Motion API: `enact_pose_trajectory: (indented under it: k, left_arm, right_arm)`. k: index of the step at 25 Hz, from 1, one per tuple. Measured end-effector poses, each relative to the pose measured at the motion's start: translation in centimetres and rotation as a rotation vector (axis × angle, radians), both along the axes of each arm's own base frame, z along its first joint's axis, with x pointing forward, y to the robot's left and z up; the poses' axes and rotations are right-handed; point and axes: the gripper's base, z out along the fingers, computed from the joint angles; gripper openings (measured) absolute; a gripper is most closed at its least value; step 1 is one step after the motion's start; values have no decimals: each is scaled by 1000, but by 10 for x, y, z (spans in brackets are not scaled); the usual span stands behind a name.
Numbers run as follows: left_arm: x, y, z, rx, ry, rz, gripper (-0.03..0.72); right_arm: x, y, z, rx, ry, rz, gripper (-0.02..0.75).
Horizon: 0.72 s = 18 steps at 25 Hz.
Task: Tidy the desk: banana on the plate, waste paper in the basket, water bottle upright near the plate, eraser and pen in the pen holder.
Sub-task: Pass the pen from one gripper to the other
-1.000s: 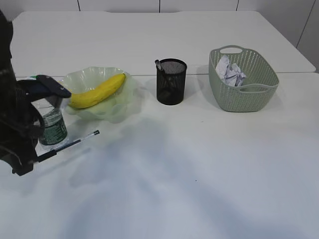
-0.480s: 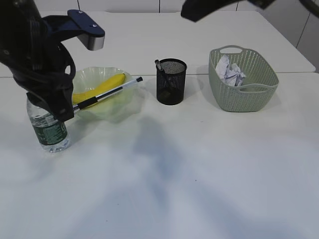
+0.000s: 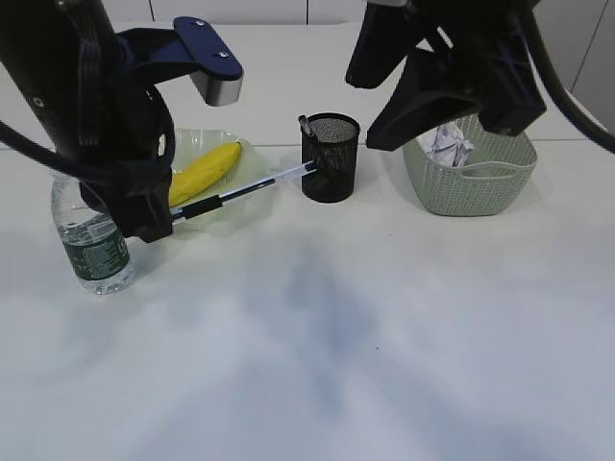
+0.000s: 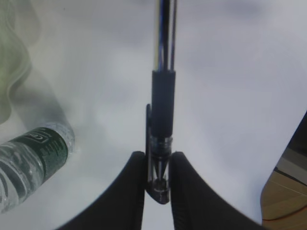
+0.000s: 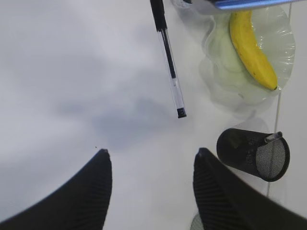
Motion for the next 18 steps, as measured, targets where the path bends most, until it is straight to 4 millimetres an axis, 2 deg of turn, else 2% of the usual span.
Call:
enact_pose_trajectory:
  k: [8, 12, 18]
  left_arm:
    - [-13, -19, 6, 11, -26, -97, 100]
    - [-16, -24, 7, 14, -36, -125, 100]
    - [-22, -31, 7, 19, -36, -172, 99]
  right_arm:
    - [4, 8, -22, 54, 5, 10, 408]
    - [6, 10, -38, 59, 13, 31, 407]
    - [6, 13, -50, 86, 19, 33, 407]
